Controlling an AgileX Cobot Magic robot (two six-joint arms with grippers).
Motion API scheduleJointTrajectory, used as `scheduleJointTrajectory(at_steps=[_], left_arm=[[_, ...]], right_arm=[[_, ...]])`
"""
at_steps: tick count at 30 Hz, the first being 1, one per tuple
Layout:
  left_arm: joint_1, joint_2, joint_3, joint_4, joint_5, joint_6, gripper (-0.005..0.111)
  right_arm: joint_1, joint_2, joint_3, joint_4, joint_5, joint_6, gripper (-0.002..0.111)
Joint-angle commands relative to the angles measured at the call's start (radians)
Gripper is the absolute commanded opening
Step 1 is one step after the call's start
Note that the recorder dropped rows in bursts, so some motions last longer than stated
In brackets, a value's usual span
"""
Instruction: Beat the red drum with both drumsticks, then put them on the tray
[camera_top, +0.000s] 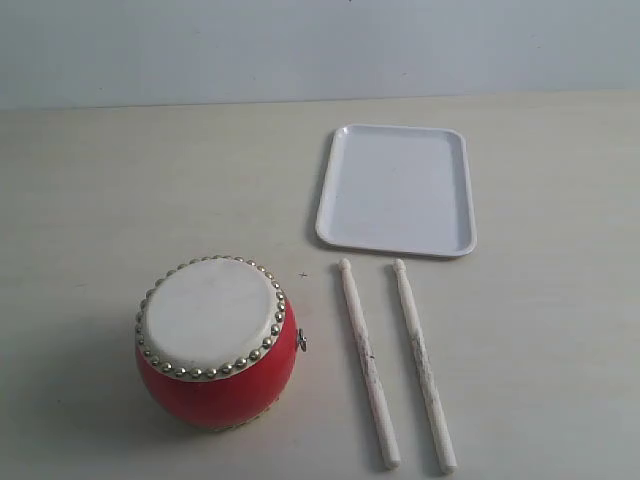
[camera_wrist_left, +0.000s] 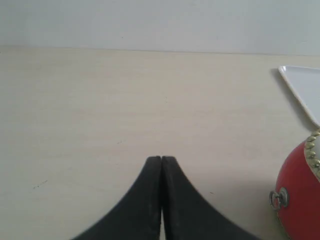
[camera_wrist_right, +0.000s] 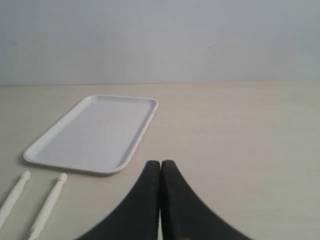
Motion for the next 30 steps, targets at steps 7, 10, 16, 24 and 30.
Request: scheduleJointTrajectory(at_steps=[7,10,16,24,30], left_arm=[[0.003,-0.006,-0.001,0.001,-0.01,0.0,0.0],[0.003,-0.006,-0.001,0.026,-0.025,0.107,0.0],[0.003,-0.006,-0.001,-0.021,-0.077,0.132,0.0],[0.003,-0.006,-0.001,-0.435,-0.252,0.112,0.0],[0.003,-0.006,-0.001,-0.481,-0.258,0.102,0.0]], right_arm=[[-0.004,-0.006,0.005,-0.001,-0.004,0.0,0.0],[-0.004,-0.006,0.005,-0.001,-0.004,0.0,0.0],[-0.004,-0.006,0.005,-0.001,-0.004,0.0,0.0],[-0.004,-0.006,0.005,-0.001,-0.014,-0.002,0.0],[-0.004,-0.006,0.005,-0.001,-0.014,0.0,0.0]])
